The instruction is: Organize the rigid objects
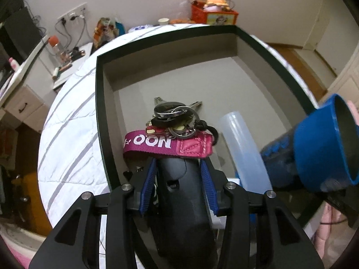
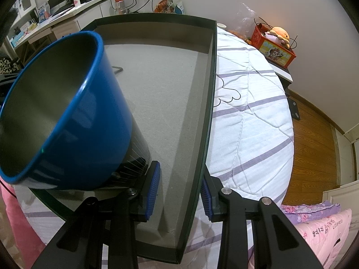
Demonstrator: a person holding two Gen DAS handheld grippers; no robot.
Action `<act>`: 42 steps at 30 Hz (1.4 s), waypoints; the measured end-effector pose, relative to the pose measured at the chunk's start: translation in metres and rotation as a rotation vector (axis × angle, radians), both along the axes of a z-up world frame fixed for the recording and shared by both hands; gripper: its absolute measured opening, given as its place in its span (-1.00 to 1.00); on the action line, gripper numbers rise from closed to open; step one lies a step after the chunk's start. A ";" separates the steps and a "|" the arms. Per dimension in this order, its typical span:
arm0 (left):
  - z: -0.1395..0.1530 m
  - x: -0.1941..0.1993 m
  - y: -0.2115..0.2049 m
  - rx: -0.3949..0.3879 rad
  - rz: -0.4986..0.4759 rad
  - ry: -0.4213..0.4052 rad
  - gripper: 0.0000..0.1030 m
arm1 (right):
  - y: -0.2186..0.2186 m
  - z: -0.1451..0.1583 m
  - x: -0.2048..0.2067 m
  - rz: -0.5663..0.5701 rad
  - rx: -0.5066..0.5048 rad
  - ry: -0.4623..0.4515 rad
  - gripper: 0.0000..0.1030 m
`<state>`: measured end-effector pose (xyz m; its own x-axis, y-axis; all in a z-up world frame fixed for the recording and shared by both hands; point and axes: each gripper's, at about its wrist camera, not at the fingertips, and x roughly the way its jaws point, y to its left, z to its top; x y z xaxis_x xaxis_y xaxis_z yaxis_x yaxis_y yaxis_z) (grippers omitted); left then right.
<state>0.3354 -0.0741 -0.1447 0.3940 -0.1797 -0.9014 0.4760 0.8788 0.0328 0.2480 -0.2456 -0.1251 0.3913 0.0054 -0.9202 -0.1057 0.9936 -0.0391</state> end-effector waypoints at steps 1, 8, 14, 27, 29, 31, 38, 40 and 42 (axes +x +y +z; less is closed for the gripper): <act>-0.001 -0.001 -0.003 0.018 0.002 -0.013 -0.20 | 0.000 0.000 0.000 0.000 0.000 0.000 -0.30; 0.000 -0.005 0.000 -0.011 0.025 -0.064 -0.28 | 0.000 0.000 0.000 0.001 0.001 0.000 -0.30; 0.011 0.005 -0.001 -0.050 0.037 -0.090 -0.48 | 0.000 0.000 0.001 0.000 0.002 -0.001 -0.30; 0.015 0.052 -0.013 -0.076 0.037 -0.109 -0.64 | 0.000 0.000 0.000 0.001 0.002 0.001 -0.30; 0.015 0.058 -0.015 -0.068 0.047 -0.121 -0.64 | 0.000 -0.001 0.001 0.001 0.003 0.001 -0.30; 0.014 0.058 -0.016 -0.059 0.054 -0.112 -0.60 | 0.000 -0.001 0.001 0.001 0.002 0.003 -0.30; 0.035 0.024 0.006 -0.136 0.031 -0.113 0.13 | 0.000 -0.002 0.002 0.002 0.002 0.003 -0.30; 0.042 0.009 0.014 -0.160 -0.002 -0.103 0.32 | 0.000 -0.002 0.002 0.001 0.002 0.002 -0.30; 0.048 -0.009 0.020 -0.149 -0.036 -0.114 0.38 | 0.000 -0.002 0.002 0.001 0.002 0.003 -0.30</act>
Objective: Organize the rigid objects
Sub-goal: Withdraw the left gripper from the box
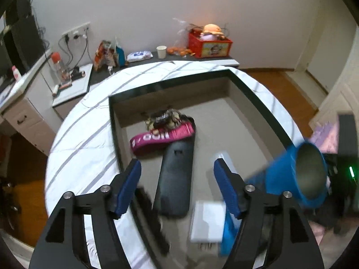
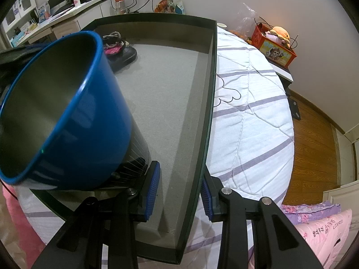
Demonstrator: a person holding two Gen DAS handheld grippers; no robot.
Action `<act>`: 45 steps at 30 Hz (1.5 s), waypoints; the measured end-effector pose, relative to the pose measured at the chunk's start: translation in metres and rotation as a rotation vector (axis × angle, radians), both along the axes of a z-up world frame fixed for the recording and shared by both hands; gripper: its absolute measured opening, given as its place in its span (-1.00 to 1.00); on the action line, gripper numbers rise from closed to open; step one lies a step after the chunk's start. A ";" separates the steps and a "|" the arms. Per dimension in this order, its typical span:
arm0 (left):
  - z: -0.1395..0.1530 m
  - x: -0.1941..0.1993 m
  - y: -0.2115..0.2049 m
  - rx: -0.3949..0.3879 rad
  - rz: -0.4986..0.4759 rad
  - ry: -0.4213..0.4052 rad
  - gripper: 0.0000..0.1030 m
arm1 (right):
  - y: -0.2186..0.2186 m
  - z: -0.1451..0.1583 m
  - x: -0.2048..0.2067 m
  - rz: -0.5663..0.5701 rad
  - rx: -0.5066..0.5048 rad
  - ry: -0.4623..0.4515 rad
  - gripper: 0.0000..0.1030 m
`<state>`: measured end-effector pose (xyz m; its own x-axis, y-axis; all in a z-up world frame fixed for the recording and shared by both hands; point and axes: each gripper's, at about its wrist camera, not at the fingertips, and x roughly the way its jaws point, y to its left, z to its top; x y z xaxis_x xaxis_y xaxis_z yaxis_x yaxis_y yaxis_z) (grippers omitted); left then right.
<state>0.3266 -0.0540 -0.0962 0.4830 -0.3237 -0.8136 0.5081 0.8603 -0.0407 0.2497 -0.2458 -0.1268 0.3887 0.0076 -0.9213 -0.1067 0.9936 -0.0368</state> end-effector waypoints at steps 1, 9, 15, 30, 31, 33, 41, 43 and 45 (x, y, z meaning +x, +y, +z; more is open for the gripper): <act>0.002 -0.007 0.002 -0.006 -0.020 0.007 0.41 | 0.000 0.000 0.000 0.000 -0.001 0.000 -0.30; 0.000 -0.061 -0.012 0.006 -0.153 0.044 0.44 | 0.000 -0.001 0.000 -0.001 -0.002 0.001 -0.30; -0.022 -0.066 -0.040 0.068 -0.184 0.101 0.44 | 0.000 -0.001 0.000 -0.001 -0.002 0.001 -0.30; -0.028 -0.025 -0.027 0.089 -0.114 0.099 -0.40 | 0.000 0.000 0.000 -0.004 0.000 0.000 -0.30; -0.029 -0.021 -0.028 0.094 -0.108 0.101 -0.40 | 0.000 0.000 0.000 -0.004 -0.001 0.000 -0.30; -0.032 -0.010 -0.031 0.108 -0.095 0.104 -0.40 | 0.000 0.000 0.000 -0.004 -0.001 0.000 -0.30; -0.030 0.017 -0.051 0.058 -0.103 0.110 -0.46 | 0.000 -0.001 0.000 -0.003 -0.001 0.000 -0.30; -0.031 0.021 -0.051 0.053 -0.102 0.119 -0.46 | -0.001 0.000 0.000 -0.004 -0.002 0.000 -0.30; -0.031 0.022 -0.047 0.062 -0.084 0.118 -0.41 | -0.001 0.000 -0.001 -0.003 -0.004 0.002 -0.30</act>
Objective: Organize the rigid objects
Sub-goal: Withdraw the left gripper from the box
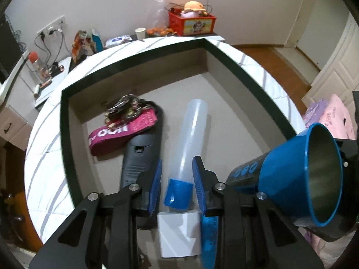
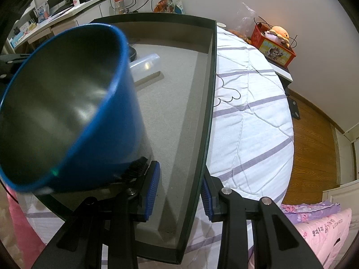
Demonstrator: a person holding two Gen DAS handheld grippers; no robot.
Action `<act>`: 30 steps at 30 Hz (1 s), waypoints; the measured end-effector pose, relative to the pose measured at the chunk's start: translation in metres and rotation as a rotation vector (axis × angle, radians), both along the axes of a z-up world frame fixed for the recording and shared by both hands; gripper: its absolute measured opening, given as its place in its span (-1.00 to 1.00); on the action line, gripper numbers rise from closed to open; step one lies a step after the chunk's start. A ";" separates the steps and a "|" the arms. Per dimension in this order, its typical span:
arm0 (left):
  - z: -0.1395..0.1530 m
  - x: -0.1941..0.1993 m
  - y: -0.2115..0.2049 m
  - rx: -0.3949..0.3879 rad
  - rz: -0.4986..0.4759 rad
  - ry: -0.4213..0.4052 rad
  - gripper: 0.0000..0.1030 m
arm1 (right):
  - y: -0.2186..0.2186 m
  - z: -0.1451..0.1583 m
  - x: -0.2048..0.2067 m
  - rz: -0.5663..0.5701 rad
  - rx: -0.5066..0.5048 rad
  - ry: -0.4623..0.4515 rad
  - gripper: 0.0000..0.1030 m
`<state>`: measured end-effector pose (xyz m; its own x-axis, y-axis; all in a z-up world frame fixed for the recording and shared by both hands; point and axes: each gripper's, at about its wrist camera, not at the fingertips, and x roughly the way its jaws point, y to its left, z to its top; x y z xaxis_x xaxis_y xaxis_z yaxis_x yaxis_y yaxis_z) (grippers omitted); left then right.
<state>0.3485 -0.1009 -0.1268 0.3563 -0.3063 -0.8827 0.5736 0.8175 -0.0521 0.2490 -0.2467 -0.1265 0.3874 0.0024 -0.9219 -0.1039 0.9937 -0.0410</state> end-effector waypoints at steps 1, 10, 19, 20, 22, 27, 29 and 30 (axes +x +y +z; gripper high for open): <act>0.002 -0.001 0.006 -0.012 0.015 0.002 -0.39 | 0.000 0.000 0.000 -0.001 -0.001 0.000 -0.30; 0.039 -0.040 0.067 -0.075 0.161 -0.134 0.58 | -0.001 0.000 -0.001 -0.003 -0.001 -0.001 -0.30; 0.028 -0.071 0.102 0.052 0.333 -0.205 0.86 | -0.001 0.001 0.000 -0.009 -0.001 -0.002 -0.30; 0.024 -0.072 0.103 0.051 0.338 -0.197 0.86 | -0.001 0.001 0.000 -0.009 -0.002 -0.002 -0.30; 0.016 -0.076 0.107 0.034 0.346 -0.167 0.86 | -0.001 0.001 0.000 -0.011 -0.005 -0.001 -0.30; 0.005 -0.089 0.107 -0.031 0.365 -0.123 0.86 | 0.001 0.001 0.000 -0.012 -0.006 -0.001 -0.30; 0.005 -0.097 0.108 -0.043 0.399 -0.143 0.86 | 0.001 0.001 0.000 -0.013 -0.006 -0.001 -0.30; 0.008 -0.102 0.109 -0.049 0.424 -0.168 0.88 | 0.001 0.001 0.000 -0.013 -0.007 -0.002 -0.30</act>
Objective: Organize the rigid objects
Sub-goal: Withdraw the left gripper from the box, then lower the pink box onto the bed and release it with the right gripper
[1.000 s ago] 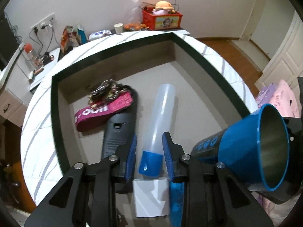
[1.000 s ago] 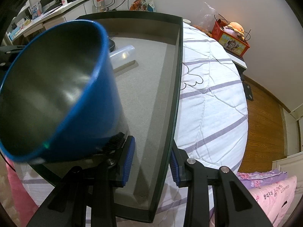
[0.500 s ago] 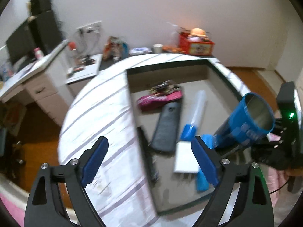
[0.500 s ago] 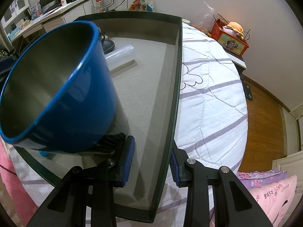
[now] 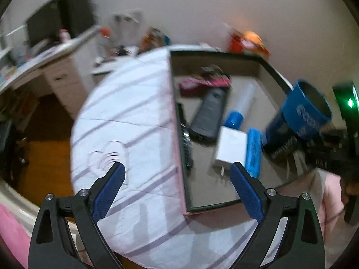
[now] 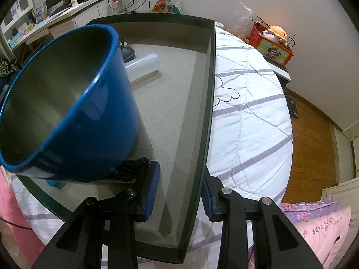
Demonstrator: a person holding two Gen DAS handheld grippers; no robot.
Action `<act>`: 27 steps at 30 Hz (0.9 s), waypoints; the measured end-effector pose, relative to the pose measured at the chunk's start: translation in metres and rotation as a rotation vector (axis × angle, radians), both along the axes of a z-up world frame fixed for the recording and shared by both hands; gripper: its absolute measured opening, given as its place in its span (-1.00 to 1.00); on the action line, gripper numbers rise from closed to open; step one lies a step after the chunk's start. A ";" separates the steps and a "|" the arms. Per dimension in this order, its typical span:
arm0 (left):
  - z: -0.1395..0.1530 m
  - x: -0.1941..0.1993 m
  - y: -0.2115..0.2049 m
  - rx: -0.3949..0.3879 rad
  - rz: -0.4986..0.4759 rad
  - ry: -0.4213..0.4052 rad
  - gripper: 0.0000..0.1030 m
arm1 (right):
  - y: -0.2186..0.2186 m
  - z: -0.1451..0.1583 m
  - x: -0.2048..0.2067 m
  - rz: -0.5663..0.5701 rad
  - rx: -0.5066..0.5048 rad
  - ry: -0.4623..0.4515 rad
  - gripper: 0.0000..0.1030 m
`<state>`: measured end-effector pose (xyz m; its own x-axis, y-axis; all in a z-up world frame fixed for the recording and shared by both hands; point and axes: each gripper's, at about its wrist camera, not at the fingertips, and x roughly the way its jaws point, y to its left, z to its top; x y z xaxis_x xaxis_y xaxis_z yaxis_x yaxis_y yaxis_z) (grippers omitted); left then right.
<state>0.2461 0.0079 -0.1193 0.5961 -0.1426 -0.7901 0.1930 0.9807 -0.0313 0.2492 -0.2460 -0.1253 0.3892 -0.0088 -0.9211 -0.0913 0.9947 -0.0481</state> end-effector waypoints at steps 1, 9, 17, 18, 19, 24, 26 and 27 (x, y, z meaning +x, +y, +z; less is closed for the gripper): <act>0.000 -0.005 -0.002 -0.005 -0.018 -0.001 0.88 | 0.001 0.000 -0.001 0.000 -0.001 0.000 -0.30; -0.009 -0.041 -0.013 0.045 -0.097 -0.113 0.99 | 0.002 0.002 -0.005 -0.010 0.003 -0.010 -0.29; -0.035 -0.029 -0.020 0.014 -0.110 -0.025 0.99 | 0.004 0.001 -0.004 0.002 -0.001 -0.012 -0.28; -0.037 -0.029 -0.024 0.032 -0.112 -0.029 0.99 | 0.005 0.001 -0.003 0.006 -0.007 -0.011 -0.27; -0.039 -0.028 -0.026 0.041 -0.119 -0.033 0.99 | 0.006 0.002 -0.001 0.010 -0.011 -0.010 -0.27; -0.041 -0.024 -0.032 0.029 -0.128 -0.022 0.99 | 0.008 0.002 0.006 0.027 -0.007 -0.008 -0.28; -0.041 -0.022 -0.031 0.020 -0.124 -0.019 0.99 | 0.009 0.002 0.010 0.029 -0.009 -0.006 -0.28; -0.041 -0.020 -0.030 0.018 -0.122 -0.019 0.99 | 0.010 0.002 0.011 0.028 -0.010 -0.006 -0.28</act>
